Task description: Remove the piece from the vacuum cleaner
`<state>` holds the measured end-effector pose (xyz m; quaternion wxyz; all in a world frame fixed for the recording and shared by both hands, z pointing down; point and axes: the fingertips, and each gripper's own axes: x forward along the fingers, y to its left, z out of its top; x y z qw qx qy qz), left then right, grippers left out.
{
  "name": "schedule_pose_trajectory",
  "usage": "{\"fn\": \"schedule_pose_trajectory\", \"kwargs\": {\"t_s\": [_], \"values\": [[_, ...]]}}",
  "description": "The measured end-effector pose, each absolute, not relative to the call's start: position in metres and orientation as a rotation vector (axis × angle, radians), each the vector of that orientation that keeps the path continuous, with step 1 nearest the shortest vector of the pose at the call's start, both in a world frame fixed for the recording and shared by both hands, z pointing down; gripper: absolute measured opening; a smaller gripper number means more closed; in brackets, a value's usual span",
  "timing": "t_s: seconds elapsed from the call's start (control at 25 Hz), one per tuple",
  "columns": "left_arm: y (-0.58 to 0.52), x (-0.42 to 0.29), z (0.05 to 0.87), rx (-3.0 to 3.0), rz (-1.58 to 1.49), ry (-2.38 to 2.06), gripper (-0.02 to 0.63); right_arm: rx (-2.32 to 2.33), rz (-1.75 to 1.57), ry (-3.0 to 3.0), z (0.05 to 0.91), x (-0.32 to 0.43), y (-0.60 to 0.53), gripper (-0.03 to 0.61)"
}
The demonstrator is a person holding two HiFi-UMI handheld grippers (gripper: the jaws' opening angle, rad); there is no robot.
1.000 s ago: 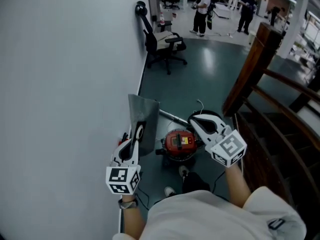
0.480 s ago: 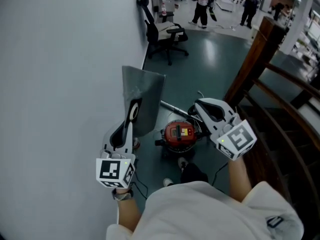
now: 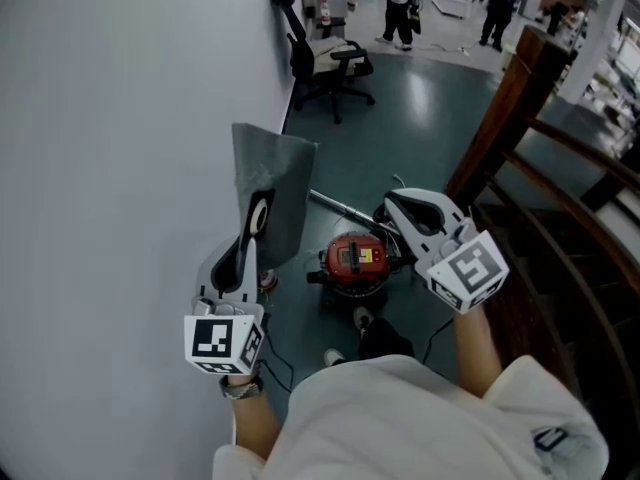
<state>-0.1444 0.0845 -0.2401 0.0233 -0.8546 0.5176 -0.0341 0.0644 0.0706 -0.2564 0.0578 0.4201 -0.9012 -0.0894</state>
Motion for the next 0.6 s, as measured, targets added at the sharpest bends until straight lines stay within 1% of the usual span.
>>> {"fn": "schedule_pose_trajectory", "kwargs": {"t_s": [0.36, 0.6], "values": [[0.09, -0.142, -0.246, -2.663, -0.089, 1.591, 0.029, 1.27, -0.268, -2.705, -0.261, 0.064, 0.075, 0.028], [0.106, -0.136, -0.237, -2.675, -0.093, 1.573, 0.028, 1.26, -0.256, -2.703, -0.249, 0.064, 0.091, 0.028]]}}
